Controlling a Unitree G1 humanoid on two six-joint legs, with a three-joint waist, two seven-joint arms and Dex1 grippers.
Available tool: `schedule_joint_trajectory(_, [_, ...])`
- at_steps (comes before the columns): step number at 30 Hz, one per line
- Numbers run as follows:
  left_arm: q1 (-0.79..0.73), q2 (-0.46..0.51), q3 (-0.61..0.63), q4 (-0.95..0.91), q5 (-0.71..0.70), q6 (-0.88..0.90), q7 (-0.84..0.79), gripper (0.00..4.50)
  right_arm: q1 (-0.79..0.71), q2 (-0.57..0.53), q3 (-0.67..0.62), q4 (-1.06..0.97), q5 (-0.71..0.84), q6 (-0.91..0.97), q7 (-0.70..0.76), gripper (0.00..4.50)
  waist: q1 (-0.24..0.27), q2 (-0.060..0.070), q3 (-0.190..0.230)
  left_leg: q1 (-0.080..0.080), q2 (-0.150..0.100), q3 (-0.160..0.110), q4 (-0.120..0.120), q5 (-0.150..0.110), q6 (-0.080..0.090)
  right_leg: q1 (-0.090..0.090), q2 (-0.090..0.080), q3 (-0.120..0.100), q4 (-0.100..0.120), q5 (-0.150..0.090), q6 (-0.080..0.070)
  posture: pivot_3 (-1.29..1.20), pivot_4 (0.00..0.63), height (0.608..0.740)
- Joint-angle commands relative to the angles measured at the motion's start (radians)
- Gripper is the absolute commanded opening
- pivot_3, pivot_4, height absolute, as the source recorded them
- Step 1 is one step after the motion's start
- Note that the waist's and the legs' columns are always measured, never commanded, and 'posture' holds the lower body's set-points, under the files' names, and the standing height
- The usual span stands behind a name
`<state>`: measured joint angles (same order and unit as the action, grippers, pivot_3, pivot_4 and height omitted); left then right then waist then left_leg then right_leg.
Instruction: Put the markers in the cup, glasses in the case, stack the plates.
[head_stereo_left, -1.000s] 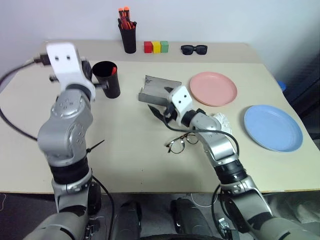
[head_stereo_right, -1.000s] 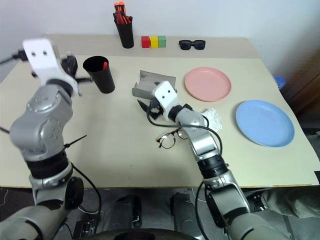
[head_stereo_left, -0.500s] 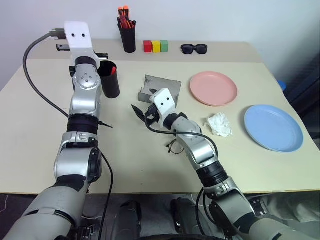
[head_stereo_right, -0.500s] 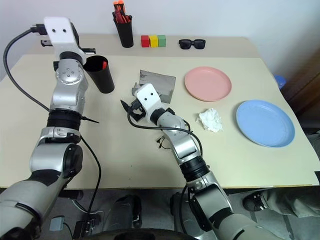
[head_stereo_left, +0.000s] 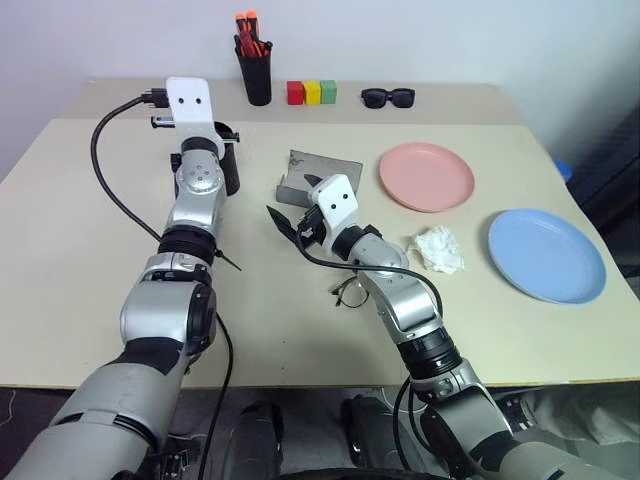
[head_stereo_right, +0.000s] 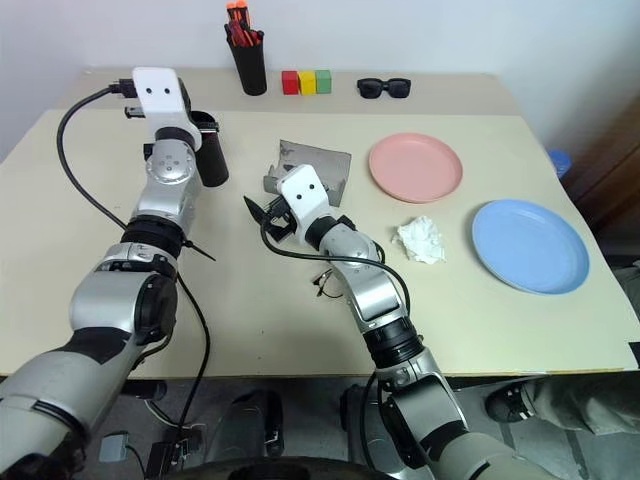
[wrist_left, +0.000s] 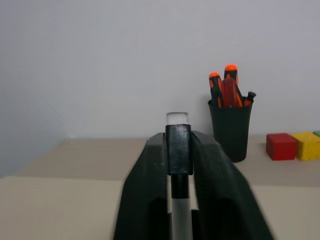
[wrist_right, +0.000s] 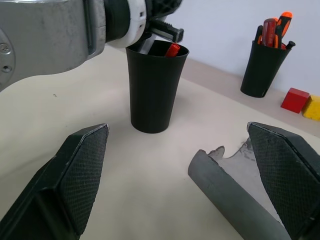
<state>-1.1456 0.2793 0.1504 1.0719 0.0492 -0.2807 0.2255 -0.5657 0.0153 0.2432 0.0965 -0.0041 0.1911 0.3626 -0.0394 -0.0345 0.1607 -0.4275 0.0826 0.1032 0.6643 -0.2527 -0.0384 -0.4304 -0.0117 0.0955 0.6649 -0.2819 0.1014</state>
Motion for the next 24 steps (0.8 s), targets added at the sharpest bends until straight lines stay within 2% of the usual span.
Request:
schedule_joint_trajectory(1, [-0.039,0.007,0.005,-0.013,-0.001,-0.034,0.019,1.35,-0.010,0.002,-0.010,-0.047,0.015,-0.007,0.003,4.50,0.000,0.000,0.000,0.000,0.000,0.000,0.000,0.000,0.000,0.000,0.000,0.000,0.000,0.000,0.000,0.00,0.150,0.722])
schedule_joint_trajectory(9, [-0.030,0.015,0.016,-0.066,-0.022,-0.041,0.006,1.35,-0.013,-0.009,-0.017,-0.055,0.019,-0.004,0.011,4.50,0.000,0.000,0.000,0.000,0.000,0.000,0.000,0.000,0.000,0.000,0.000,0.000,0.000,0.000,0.000,0.00,0.150,0.722])
schedule_joint_trajectory(11, [-0.012,0.018,0.023,-0.152,-0.079,-0.028,-0.115,1.35,-0.015,-0.048,-0.040,-0.076,0.033,0.008,0.037,4.50,0.000,0.000,0.000,0.000,0.000,0.000,0.000,0.000,0.000,0.000,0.000,0.000,0.000,0.000,0.000,0.00,0.150,0.722])
schedule_joint_trajectory(13, [0.035,0.015,0.011,-0.292,-0.187,0.036,-0.357,1.35,-0.012,-0.100,-0.066,-0.099,0.051,0.022,0.070,4.50,0.003,0.000,0.000,-0.001,0.000,0.000,0.000,0.000,0.000,0.000,0.000,0.000,0.000,0.000,0.000,0.00,0.150,0.722])
schedule_joint_trajectory(16, [0.128,0.048,-0.068,-0.501,-0.251,0.211,-0.628,1.35,-0.004,-0.182,-0.107,-0.120,0.070,0.038,0.108,4.50,0.003,0.001,0.000,-0.001,0.000,0.001,0.000,0.000,-0.001,0.000,0.000,0.000,0.000,0.000,0.000,0.00,0.150,0.722])
schedule_joint_trajectory(18, [0.171,0.082,-0.121,-0.589,-0.254,0.328,-0.739,1.35,-0.001,-0.226,-0.126,-0.128,0.078,0.043,0.128,4.50,-0.001,0.001,0.001,0.000,0.000,0.000,0.000,0.000,0.000,0.000,0.000,0.000,0.001,0.000,0.000,0.00,0.150,0.722])
schedule_joint_trajectory(21, [0.183,0.125,-0.206,-0.599,-0.196,0.471,-0.826,2.21,0.008,-0.291,-0.152,-0.157,0.097,0.060,0.167,4.50,-0.004,0.001,0.001,0.001,0.000,0.000,0.000,0.000,0.000,0.000,0.000,0.000,0.001,0.000,0.000,0.00,0.150,0.722])
schedule_joint_trajectory(24, [0.165,0.141,-0.299,-0.522,-0.124,0.487,-0.916,3.69,0.039,-0.363,-0.159,-0.211,0.126,0.093,0.240,4.50,-0.004,0.002,0.001,0.001,0.000,-0.001,0.000,0.000,0.000,0.000,0.001,0.000,0.001,0.000,0.000,0.00,0.150,0.722])
